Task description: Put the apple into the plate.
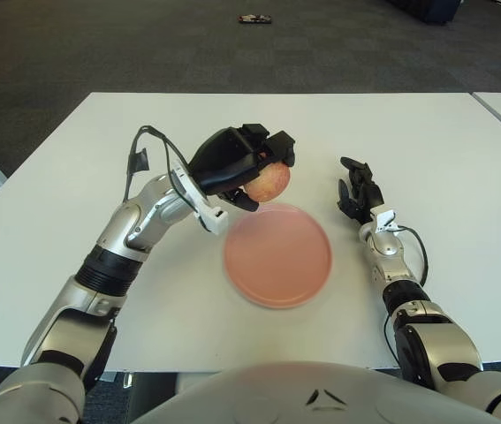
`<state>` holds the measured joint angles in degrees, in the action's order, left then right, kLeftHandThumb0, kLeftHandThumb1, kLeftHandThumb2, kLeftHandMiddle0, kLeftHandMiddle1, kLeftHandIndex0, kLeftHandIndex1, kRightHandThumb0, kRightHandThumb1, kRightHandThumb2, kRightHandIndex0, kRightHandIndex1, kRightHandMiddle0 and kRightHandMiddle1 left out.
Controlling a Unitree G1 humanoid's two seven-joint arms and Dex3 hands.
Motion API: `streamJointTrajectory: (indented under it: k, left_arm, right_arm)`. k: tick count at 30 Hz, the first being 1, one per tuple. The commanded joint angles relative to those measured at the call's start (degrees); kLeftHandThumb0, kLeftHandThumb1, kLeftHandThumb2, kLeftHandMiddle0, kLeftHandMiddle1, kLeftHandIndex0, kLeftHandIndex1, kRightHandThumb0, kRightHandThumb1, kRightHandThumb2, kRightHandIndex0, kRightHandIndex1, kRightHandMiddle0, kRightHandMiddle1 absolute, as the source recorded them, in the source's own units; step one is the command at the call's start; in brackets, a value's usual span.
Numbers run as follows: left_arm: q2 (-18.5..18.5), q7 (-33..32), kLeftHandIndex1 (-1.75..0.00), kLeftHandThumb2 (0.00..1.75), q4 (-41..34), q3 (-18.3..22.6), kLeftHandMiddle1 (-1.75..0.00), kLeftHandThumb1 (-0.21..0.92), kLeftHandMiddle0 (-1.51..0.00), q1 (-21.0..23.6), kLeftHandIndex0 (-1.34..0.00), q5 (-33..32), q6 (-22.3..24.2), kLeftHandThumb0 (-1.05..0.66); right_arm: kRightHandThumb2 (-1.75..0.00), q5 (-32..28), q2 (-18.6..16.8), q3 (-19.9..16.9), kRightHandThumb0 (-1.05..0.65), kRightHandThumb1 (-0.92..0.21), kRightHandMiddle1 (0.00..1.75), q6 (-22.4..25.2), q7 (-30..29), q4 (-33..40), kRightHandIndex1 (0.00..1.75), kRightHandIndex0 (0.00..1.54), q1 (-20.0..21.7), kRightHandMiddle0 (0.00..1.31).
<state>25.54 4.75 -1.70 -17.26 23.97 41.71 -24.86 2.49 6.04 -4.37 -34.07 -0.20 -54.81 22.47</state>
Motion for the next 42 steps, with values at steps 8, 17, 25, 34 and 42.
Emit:
streamJointTrajectory:
  k: [8, 17, 25, 34, 42]
  left_arm:
    - [-0.6, 0.5, -1.75, 1.40, 1.5, -1.2, -1.75, 0.24, -1.19, -0.6, -0.67, 0.0, 0.3, -0.50]
    - [-2.1, -0.4, -1.75, 1.38, 3.4, -2.3, -1.75, 0.26, -1.18, -1.7, -0.65, 0.5, 0.0, -0.49]
    - [-2.9, -1.8, -1.75, 1.38, 5.7, -3.1, -1.75, 0.26, -1.17, -1.9, -0.65, 1.1, -0.8, -0.49]
    - [-3.2, -0.4, -1.75, 1.38, 7.2, -3.9, -1.75, 0.26, -1.17, -2.8, -0.65, 0.2, -1.4, -0.49]
    - [-3.1, -0.1, -1.75, 1.39, 8.0, -4.9, -1.75, 0.26, -1.18, -3.5, -0.66, 1.0, -1.2, -0.50]
  right_arm:
    - [-0.73, -1.3, -0.2, -0.9, -0.67, -0.92, 0.58, 2.6, 1.2, -3.1, 0.00, 0.26, -1.6, 0.00]
    - [-0.74, -0.1, -0.3, -0.3, -0.68, -0.92, 0.62, 1.6, -0.9, -2.8, 0.00, 0.26, -1.8, 0.00]
    - [-0.75, -0.3, -0.3, -0.1, -0.69, -0.92, 0.64, 1.7, -1.0, -2.8, 0.00, 0.26, -1.7, 0.00]
    - [-0.75, -0.8, -0.2, -0.3, -0.68, -0.92, 0.64, 2.4, -0.4, -3.0, 0.00, 0.26, -1.3, 0.00]
    - [-0.75, -0.6, -0.1, -0.2, -0.68, -0.92, 0.64, 1.9, -0.5, -3.1, 0.00, 0.26, -1.4, 0.00]
